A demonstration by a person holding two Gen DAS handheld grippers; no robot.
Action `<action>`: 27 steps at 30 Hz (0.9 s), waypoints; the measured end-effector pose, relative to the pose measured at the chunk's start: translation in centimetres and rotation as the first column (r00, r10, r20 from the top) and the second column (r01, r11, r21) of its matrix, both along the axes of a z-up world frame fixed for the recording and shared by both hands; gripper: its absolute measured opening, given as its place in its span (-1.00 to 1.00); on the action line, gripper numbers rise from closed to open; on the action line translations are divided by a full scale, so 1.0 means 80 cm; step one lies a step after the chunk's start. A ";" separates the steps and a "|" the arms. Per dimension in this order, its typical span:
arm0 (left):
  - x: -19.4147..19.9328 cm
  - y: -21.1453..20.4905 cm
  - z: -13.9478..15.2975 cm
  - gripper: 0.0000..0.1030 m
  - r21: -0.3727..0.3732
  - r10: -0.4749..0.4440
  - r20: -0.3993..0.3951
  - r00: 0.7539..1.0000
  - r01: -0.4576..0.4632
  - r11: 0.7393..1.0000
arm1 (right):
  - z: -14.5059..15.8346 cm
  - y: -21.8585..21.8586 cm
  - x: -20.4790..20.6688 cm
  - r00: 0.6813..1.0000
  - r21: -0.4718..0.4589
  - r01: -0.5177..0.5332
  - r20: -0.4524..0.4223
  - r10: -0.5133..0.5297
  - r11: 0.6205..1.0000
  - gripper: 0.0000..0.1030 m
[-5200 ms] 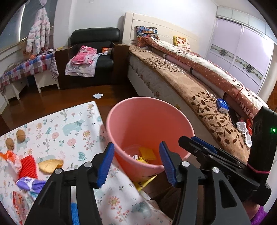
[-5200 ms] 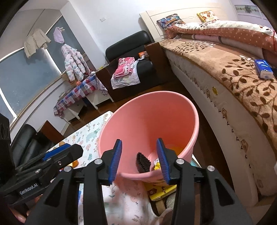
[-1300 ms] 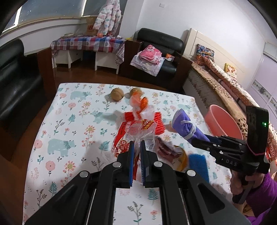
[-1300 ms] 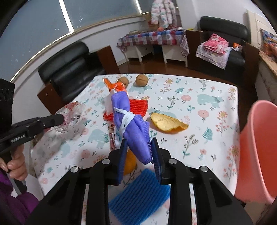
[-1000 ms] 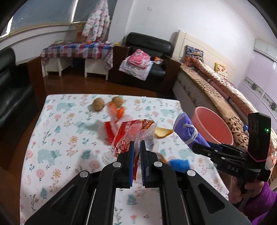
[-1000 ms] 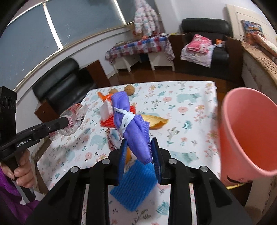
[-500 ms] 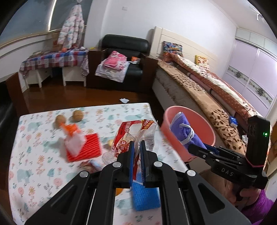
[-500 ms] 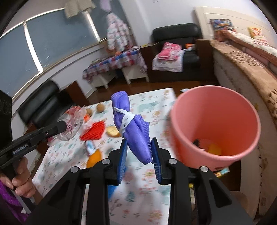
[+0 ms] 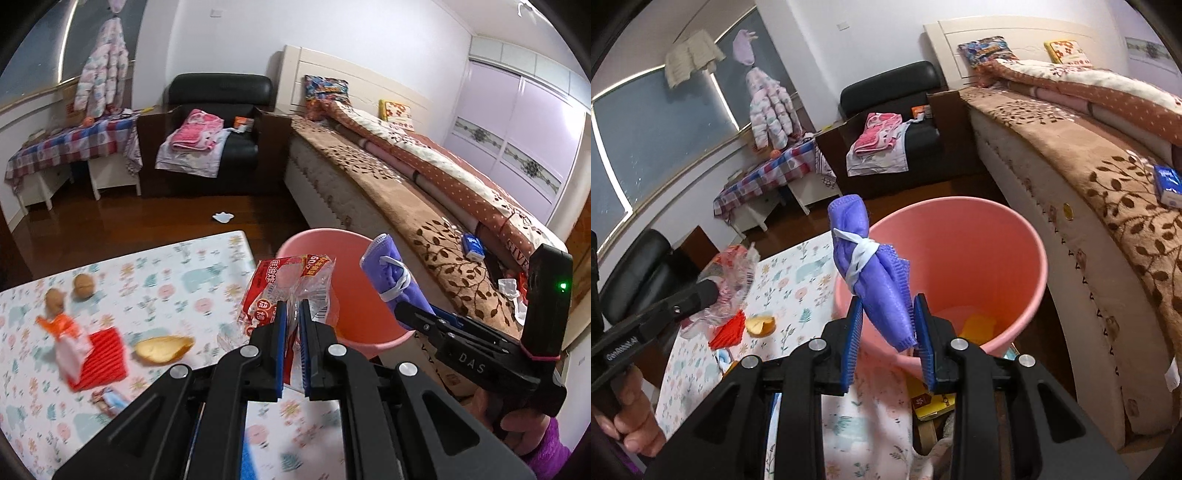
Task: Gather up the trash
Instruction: 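Carry the snack wrapper and purple cloth with both tools toward the bucket, then open the left tool over the bucket while the right tool releases the purple cloth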
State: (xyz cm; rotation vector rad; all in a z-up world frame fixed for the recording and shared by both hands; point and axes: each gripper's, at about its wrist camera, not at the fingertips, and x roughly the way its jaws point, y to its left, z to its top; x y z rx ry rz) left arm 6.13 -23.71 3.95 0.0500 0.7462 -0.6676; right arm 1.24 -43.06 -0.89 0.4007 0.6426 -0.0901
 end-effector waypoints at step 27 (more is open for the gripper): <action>0.030 -0.145 -0.052 -0.87 0.066 -0.120 -0.064 0.991 0.124 0.990 | -0.037 -0.081 0.012 0.991 0.029 0.109 -0.080 -0.106 0.994 -0.44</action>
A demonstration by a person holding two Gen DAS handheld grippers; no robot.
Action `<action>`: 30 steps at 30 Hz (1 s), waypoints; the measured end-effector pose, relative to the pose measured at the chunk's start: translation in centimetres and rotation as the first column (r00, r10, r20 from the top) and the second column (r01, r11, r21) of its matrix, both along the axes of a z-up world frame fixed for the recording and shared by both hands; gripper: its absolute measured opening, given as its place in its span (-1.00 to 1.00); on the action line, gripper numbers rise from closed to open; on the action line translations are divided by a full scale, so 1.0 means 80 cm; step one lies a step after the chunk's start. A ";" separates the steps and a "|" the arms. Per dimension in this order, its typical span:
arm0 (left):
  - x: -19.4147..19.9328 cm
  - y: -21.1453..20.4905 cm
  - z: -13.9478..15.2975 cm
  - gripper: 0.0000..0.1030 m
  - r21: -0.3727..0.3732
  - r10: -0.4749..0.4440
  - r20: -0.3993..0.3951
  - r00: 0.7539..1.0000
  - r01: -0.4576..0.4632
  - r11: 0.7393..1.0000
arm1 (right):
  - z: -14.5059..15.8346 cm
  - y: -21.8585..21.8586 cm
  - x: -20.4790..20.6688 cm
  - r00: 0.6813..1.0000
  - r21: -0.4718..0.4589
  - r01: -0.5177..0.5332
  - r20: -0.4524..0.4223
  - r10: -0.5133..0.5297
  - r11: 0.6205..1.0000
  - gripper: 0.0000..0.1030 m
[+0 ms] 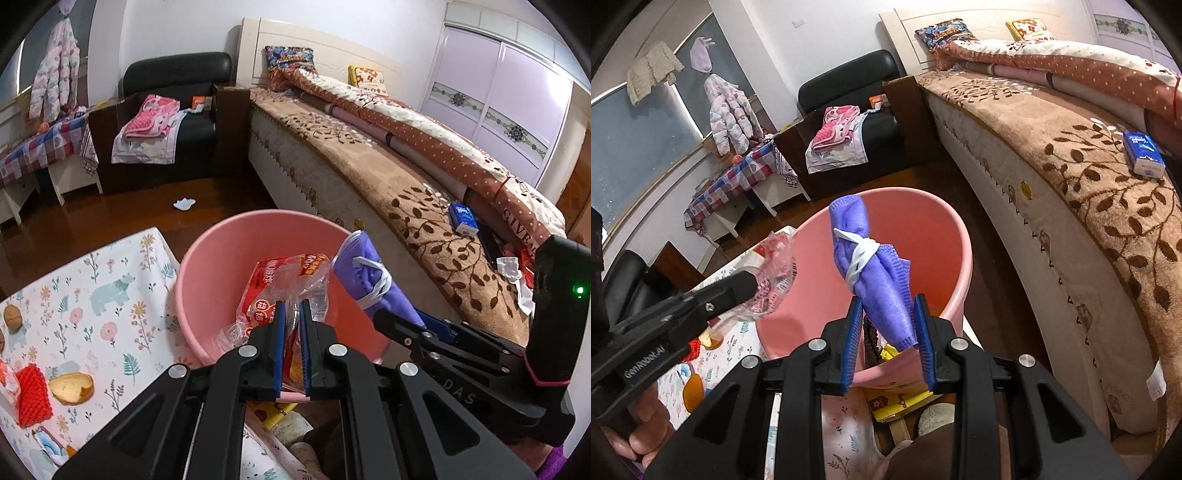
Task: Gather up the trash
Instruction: 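Open the left tool over the bucket while the right tool releases the purple cloth, then move both open tools back over the table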
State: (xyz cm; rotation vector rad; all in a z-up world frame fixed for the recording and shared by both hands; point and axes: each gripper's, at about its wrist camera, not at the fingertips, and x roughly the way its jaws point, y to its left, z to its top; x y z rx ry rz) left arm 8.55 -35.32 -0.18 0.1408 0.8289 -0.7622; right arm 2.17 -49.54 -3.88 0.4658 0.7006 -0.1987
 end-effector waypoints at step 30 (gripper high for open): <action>-0.005 0.071 0.028 -0.10 -0.067 0.102 0.010 0.995 -0.101 0.993 | 0.005 0.016 0.001 0.998 0.043 0.003 0.064 -0.006 0.999 -0.23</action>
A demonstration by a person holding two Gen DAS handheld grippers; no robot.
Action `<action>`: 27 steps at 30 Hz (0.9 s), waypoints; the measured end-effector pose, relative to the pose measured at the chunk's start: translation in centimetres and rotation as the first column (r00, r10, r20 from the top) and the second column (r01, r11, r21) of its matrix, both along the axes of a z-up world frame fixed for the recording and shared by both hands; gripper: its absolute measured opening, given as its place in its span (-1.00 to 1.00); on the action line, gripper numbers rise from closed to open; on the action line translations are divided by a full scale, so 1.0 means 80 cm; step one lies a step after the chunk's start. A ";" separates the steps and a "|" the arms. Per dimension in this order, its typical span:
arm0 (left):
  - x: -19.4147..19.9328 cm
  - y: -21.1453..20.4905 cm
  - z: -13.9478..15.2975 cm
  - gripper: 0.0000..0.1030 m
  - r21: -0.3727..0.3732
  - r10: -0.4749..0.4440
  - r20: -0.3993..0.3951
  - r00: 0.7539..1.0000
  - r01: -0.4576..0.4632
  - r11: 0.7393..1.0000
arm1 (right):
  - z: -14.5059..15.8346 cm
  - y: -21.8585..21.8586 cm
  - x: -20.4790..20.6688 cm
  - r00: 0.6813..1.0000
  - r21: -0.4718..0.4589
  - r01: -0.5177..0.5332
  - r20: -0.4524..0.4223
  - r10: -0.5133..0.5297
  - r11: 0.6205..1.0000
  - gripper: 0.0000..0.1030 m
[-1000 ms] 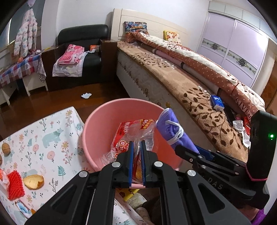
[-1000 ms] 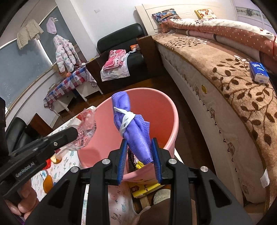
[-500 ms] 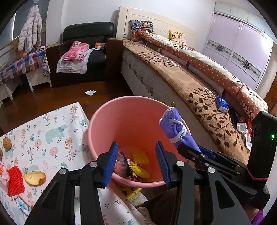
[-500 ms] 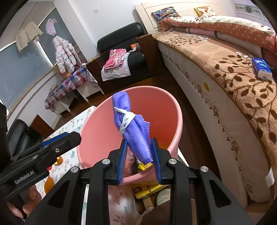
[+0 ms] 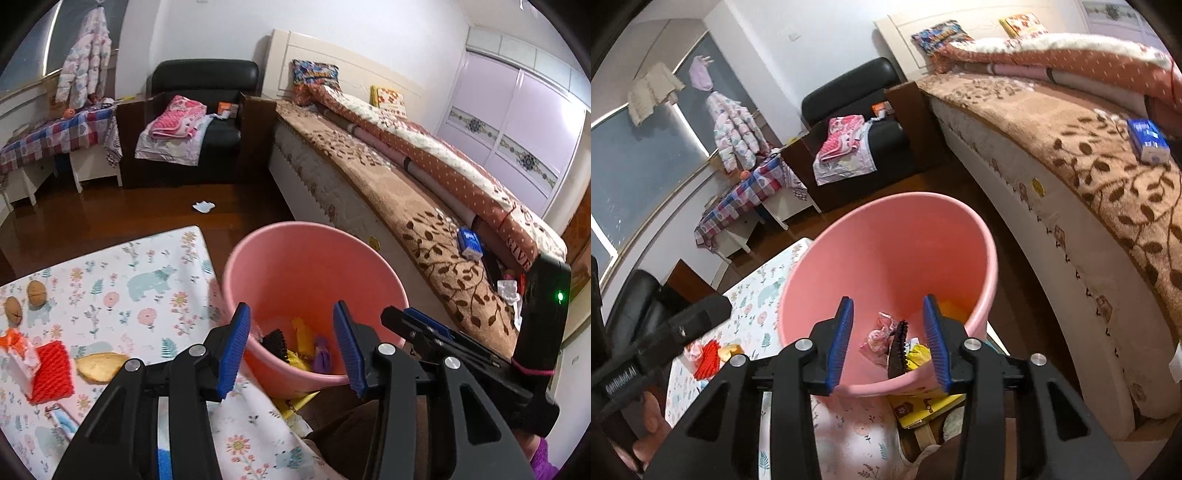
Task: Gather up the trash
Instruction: 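Move both open tools back over the table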
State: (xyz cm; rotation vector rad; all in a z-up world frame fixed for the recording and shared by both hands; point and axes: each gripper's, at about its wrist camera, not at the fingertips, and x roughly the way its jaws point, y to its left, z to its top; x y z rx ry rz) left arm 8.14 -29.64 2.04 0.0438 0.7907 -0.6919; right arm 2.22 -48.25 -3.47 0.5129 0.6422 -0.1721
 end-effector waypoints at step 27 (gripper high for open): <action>-0.013 0.307 0.068 0.02 -0.039 0.441 0.101 0.892 -0.439 0.897 | 0.036 0.143 -0.010 0.970 -0.108 -0.236 0.040 0.242 0.966 -0.23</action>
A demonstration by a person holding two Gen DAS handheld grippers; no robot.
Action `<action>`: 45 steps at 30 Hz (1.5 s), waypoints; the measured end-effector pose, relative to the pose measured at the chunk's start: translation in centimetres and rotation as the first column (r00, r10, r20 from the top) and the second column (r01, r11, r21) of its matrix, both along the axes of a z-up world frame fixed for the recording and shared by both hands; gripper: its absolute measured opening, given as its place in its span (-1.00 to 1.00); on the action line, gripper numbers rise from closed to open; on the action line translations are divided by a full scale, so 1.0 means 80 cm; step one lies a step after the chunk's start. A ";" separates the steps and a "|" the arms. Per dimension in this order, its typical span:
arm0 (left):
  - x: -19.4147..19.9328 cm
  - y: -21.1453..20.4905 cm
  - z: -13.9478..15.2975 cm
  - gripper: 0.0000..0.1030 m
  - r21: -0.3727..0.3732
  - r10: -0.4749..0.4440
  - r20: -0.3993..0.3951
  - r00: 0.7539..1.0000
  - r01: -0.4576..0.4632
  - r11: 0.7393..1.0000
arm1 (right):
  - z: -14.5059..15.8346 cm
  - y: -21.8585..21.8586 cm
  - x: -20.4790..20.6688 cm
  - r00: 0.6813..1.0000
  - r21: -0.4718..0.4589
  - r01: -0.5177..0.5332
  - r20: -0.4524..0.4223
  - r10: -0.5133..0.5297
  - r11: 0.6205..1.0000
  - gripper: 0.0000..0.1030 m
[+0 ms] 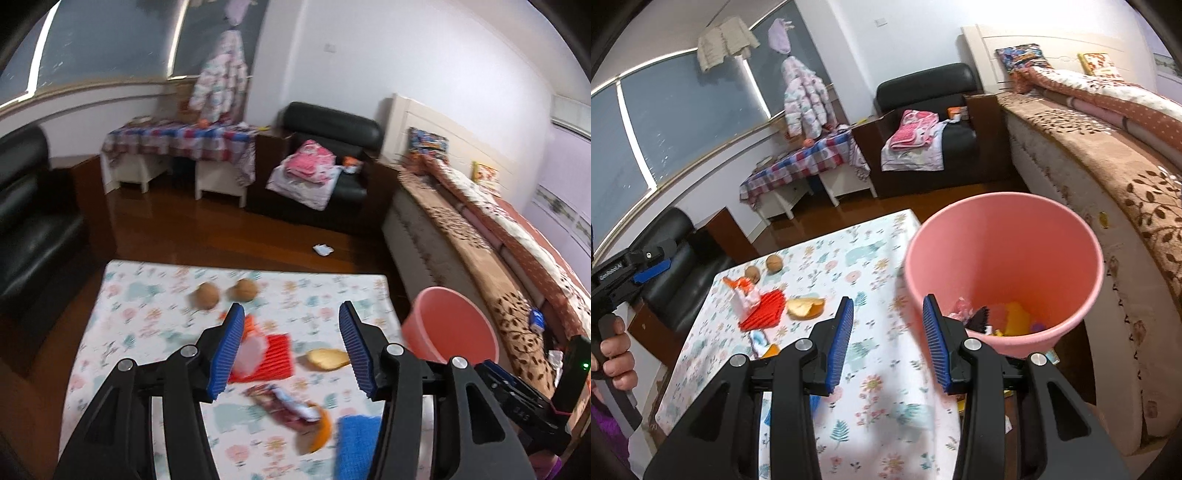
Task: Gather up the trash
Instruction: 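Move both open tools back over the table, then grasp the white bag with orange ribbon with the left tool while the right tool grasps the yellow chip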
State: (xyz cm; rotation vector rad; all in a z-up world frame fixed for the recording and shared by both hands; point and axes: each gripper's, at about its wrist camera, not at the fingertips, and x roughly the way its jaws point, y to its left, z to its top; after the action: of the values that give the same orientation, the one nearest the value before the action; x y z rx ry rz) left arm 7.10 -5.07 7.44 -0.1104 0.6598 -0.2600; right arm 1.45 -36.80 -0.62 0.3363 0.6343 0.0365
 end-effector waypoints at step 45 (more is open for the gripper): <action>0.102 0.021 -0.147 -0.43 -0.011 0.059 -0.215 0.975 -0.063 0.998 | -0.072 0.104 0.154 0.935 0.041 -0.303 -0.180 0.305 0.952 -0.07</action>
State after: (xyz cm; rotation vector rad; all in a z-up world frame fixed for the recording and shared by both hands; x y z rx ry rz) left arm 15.28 -3.40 -4.29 -0.1770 0.8677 -0.1960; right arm 13.77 -28.48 -6.40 0.2523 0.8667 0.3097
